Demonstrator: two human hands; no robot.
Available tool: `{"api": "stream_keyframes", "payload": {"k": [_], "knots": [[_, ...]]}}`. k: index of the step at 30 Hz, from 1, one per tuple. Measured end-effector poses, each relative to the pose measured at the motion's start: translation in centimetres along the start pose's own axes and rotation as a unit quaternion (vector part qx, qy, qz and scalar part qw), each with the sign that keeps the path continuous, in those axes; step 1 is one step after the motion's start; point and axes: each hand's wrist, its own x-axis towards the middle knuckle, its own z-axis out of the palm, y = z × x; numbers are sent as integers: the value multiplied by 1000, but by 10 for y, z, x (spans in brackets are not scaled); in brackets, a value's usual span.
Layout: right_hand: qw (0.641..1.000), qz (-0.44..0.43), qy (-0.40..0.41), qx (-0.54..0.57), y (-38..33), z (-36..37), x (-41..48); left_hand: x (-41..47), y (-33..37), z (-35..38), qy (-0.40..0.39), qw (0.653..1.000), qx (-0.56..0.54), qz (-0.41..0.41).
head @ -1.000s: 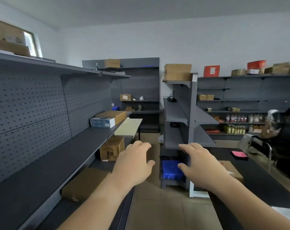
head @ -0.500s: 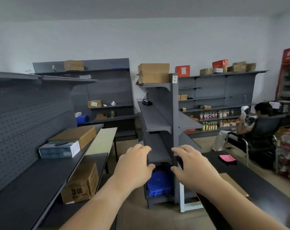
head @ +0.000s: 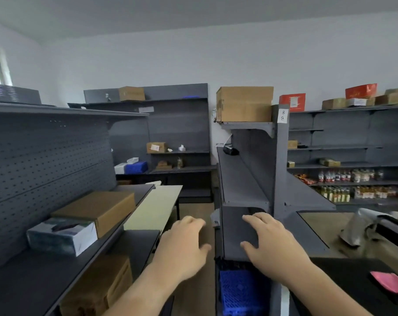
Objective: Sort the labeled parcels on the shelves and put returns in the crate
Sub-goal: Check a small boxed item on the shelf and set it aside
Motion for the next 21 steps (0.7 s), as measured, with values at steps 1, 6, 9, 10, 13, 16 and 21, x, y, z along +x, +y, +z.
{"api": "stream_keyframes", "payload": {"k": [1, 6, 9, 10, 13, 16, 21], "knots": [[1000, -7, -8, 1, 0, 7, 16, 13, -7, 6, -4, 1000, 0, -6], [999, -32, -18, 7, -3, 41, 102, 83, -51, 25, 7, 1000, -6, -27], [999, -46, -13, 9, -17, 62, 154, 120, -91, 29, 13, 999, 4, -39], [998, -54, -15, 13, -25, 68, 172, 131, -106, 27, 19, 999, 8, -47], [995, -91, -21, 18, -55, 88, 221, 156, -152, 21, 48, 996, 5, -81], [990, -137, -35, 24, -92, 114, 263, 164, -196, 13, 71, 990, 7, -125], [960, -254, -100, 55, -172, 170, 311, 135, -268, -7, 97, 969, 27, -227]]}}
